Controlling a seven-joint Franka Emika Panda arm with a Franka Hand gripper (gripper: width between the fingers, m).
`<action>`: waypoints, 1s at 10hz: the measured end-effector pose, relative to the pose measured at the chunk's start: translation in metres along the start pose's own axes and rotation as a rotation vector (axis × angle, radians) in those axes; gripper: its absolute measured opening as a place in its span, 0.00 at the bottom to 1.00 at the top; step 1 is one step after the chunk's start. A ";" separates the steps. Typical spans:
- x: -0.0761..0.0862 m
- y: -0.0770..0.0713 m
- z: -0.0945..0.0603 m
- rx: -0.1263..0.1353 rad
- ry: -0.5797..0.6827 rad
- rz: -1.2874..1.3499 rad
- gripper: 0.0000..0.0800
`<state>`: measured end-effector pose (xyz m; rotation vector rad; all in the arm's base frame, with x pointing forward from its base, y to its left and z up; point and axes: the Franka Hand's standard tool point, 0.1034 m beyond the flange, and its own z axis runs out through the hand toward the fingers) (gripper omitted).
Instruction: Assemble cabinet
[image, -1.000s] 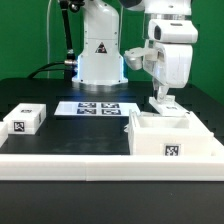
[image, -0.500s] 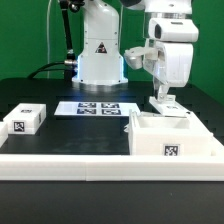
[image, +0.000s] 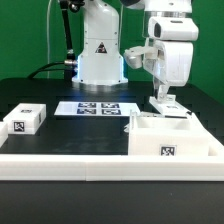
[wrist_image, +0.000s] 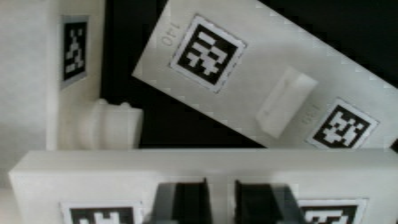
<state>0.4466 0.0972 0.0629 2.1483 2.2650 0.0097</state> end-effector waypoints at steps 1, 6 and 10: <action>0.002 0.000 0.000 0.001 0.000 0.007 0.08; 0.004 -0.001 0.001 0.002 0.001 0.022 0.08; 0.005 0.000 0.001 0.004 -0.001 0.099 0.08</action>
Offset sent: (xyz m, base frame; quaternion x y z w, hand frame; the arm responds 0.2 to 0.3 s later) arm 0.0000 0.0000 0.0000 0.0000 0.0000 0.0000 1.0000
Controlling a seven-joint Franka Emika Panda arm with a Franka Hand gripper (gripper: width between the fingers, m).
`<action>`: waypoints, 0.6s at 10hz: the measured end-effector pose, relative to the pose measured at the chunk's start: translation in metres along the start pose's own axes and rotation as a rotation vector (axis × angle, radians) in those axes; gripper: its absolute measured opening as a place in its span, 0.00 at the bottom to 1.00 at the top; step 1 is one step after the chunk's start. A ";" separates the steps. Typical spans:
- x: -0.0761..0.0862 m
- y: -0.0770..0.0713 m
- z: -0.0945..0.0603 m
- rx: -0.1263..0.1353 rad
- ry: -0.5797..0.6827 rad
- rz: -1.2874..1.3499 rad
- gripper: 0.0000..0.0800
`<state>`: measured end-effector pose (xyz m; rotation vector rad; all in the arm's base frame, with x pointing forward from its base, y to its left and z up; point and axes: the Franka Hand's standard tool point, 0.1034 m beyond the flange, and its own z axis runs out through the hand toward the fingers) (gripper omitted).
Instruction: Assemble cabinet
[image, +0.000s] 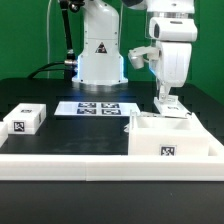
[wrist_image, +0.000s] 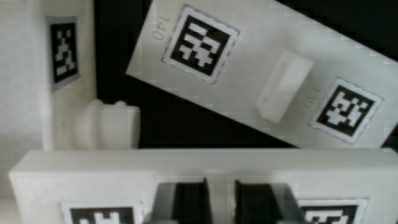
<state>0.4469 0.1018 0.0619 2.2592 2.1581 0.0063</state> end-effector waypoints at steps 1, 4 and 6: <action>-0.001 -0.001 0.000 0.001 0.000 -0.008 0.08; 0.000 -0.001 0.000 0.001 0.000 0.003 0.08; 0.005 0.002 -0.002 -0.004 0.000 0.046 0.08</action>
Offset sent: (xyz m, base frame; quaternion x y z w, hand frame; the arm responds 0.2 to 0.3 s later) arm 0.0000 0.0000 0.0000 0.0000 0.0000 0.0000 1.0000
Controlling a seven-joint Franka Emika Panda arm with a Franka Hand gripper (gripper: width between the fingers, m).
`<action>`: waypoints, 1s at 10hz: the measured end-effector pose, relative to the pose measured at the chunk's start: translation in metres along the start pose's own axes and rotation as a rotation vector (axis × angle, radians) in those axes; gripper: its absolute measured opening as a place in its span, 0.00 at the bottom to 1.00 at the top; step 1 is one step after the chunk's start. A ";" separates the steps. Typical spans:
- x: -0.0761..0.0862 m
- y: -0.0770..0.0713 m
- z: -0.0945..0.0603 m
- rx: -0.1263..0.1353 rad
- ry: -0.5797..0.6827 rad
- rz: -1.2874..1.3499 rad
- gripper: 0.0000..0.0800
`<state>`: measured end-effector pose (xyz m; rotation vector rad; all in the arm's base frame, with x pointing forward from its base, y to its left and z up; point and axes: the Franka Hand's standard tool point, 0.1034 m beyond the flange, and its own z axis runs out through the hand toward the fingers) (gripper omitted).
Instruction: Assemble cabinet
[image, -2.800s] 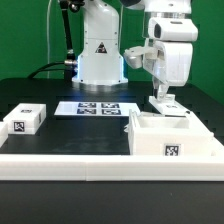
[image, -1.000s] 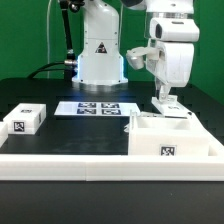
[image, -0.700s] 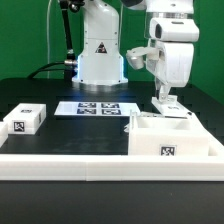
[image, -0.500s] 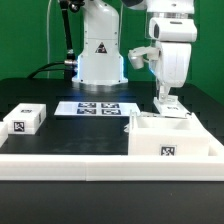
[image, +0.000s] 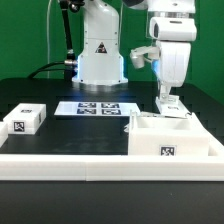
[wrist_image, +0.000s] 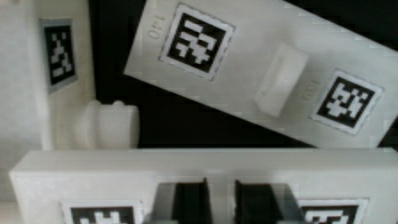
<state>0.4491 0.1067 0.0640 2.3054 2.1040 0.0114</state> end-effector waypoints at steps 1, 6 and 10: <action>0.001 0.001 -0.001 0.001 -0.002 0.010 0.08; -0.003 0.001 0.003 0.008 -0.001 -0.003 0.08; 0.001 0.009 0.000 -0.002 0.003 0.006 0.08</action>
Offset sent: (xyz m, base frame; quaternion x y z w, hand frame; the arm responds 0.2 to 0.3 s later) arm -0.0054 -0.0033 -0.0048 0.0116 0.0255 -0.0231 0.9993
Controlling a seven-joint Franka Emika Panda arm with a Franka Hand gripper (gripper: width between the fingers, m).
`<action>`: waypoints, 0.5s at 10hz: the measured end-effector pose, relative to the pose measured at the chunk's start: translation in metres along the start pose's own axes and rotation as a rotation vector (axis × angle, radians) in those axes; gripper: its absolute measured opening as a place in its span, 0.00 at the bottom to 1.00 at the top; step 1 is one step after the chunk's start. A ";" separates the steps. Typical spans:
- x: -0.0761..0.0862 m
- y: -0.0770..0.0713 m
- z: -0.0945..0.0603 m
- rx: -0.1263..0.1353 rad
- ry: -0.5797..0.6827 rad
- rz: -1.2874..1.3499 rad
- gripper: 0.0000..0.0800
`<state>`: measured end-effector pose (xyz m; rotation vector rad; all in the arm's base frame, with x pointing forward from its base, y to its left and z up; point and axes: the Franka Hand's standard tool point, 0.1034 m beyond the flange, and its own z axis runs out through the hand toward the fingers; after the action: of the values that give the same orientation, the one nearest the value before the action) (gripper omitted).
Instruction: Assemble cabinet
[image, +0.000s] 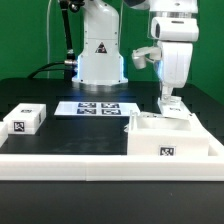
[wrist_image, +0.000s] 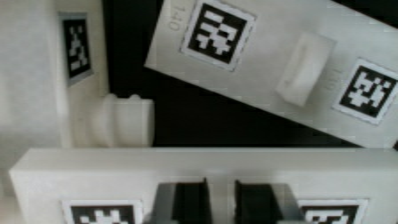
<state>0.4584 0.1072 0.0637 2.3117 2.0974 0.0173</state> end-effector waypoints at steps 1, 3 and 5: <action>-0.001 0.000 0.000 0.000 0.000 -0.004 0.08; -0.001 0.000 0.001 0.001 0.001 -0.006 0.08; -0.001 0.000 0.001 0.001 0.001 -0.006 0.08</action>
Offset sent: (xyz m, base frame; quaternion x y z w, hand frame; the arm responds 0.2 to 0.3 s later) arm 0.0000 0.0000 0.0000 0.0000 0.0000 0.0000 1.0000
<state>0.4580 0.1059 0.0627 2.3067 2.1049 0.0165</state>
